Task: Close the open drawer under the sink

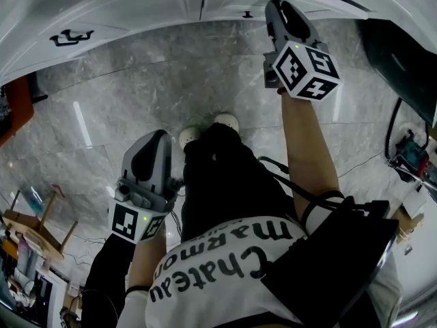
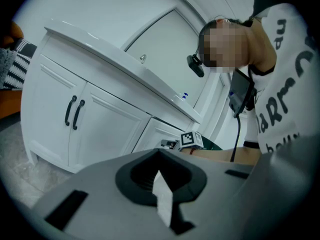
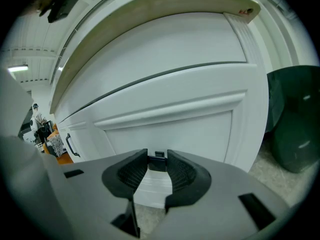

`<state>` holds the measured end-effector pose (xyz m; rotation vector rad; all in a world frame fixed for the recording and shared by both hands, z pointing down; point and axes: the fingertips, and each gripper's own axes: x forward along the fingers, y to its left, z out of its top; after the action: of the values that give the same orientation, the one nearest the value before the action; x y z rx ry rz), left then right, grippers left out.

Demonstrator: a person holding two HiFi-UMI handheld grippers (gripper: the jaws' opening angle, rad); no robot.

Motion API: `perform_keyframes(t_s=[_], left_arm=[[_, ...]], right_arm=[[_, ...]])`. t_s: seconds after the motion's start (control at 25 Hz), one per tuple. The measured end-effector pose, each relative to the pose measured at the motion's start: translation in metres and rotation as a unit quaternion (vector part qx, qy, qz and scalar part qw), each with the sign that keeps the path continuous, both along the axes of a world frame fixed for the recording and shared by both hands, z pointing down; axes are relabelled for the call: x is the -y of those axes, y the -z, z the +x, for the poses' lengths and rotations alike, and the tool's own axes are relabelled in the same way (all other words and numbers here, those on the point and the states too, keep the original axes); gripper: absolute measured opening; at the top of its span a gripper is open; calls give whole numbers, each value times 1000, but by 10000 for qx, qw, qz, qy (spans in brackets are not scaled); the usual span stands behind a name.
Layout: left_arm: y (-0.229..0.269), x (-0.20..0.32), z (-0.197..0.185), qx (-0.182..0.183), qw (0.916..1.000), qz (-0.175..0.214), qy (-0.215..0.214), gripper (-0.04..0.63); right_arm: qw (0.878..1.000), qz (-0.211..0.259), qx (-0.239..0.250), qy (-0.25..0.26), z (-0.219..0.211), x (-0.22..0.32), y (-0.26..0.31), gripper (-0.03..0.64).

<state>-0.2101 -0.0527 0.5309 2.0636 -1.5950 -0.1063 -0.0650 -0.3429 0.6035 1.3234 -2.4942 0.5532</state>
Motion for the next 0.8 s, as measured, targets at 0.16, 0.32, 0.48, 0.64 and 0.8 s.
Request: perform_keyframes(t_s=[0.16, 0.32, 0.48, 0.64, 0.8], left_arm=[[1, 3, 1, -55, 10000, -11, 1, 9], [-2, 2, -4, 17, 10000, 7, 39, 9], [-2, 1, -5, 59, 10000, 18, 63, 9], [0, 0, -2, 52, 9999, 29, 127, 9], [-2, 3, -4, 51, 9998, 40, 167, 9]], right_arm=[[10000, 40, -41, -21, -1, 2, 0, 129], [10000, 51, -45, -26, -3, 6, 0, 129], [10000, 70, -48, -28, -3, 9, 0, 129], [10000, 63, -45, -30, 1, 10, 3, 129], [10000, 61, -62, 21, -3, 11, 1, 129]])
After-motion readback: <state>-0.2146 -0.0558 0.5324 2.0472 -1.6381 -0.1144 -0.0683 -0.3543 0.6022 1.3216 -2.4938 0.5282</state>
